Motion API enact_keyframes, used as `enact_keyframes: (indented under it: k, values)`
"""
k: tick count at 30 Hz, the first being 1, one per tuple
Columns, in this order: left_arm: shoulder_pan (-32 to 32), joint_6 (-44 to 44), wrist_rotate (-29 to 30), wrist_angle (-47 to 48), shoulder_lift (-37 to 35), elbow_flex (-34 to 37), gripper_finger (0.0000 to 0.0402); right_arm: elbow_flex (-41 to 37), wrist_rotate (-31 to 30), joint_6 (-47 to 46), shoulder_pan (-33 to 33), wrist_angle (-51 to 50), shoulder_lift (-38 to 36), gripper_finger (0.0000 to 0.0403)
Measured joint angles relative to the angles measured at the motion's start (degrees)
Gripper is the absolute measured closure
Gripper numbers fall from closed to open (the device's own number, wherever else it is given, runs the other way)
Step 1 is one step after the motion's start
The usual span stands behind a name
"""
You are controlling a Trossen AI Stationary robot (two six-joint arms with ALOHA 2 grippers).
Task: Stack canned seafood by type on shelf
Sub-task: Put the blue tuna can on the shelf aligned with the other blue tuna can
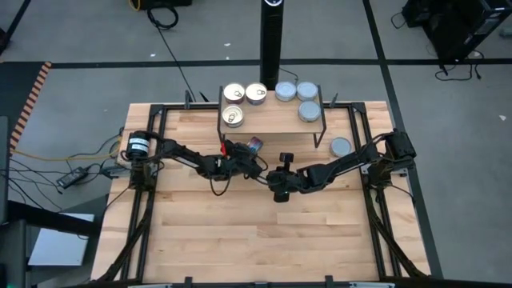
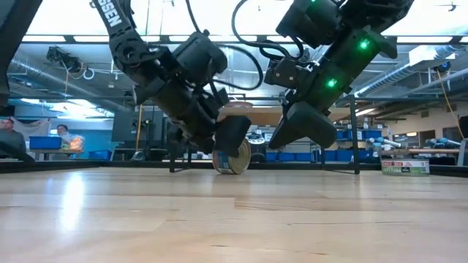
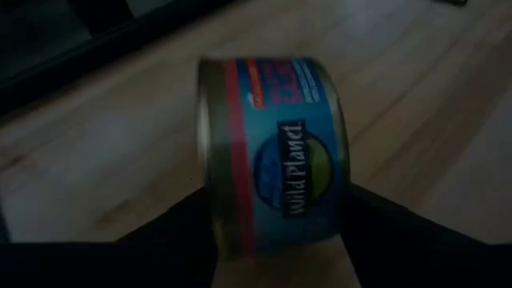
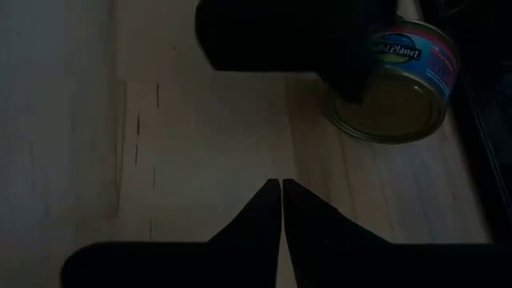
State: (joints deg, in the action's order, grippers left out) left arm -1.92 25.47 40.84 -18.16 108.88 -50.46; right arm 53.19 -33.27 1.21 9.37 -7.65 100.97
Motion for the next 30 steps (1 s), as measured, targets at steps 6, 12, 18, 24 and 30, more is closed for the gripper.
enact_keyframes:
  k: [6, 12, 18, 24, 30]
  values:
    - [-0.28, -1.22, -1.21, -3.14, 2.95, -0.15, 0.0204, 0.00, 0.02, 0.01, 0.00, -0.34, 0.00, 0.0373]
    - [2.81, -9.67, 0.10, -4.52, 1.53, -0.06, 0.0204, 0.00, -0.01, 0.46, 0.08, -1.54, 0.00, 0.0373]
    - [7.59, -20.19, 7.40, -5.43, -2.65, -0.42, 0.0204, 0.00, -0.26, 0.13, 1.71, -5.47, -1.94, 0.0375]
    - [11.58, -32.57, 10.39, -6.44, -7.76, -0.45, 0.0204, 0.00, -6.22, -1.37, 5.95, -11.44, -9.75, 0.0388]
    - [13.50, -45.04, 13.98, -5.72, -11.10, -0.44, 0.0204, 0.00, -9.39, -2.80, 7.54, -10.59, -17.89, 0.0381]
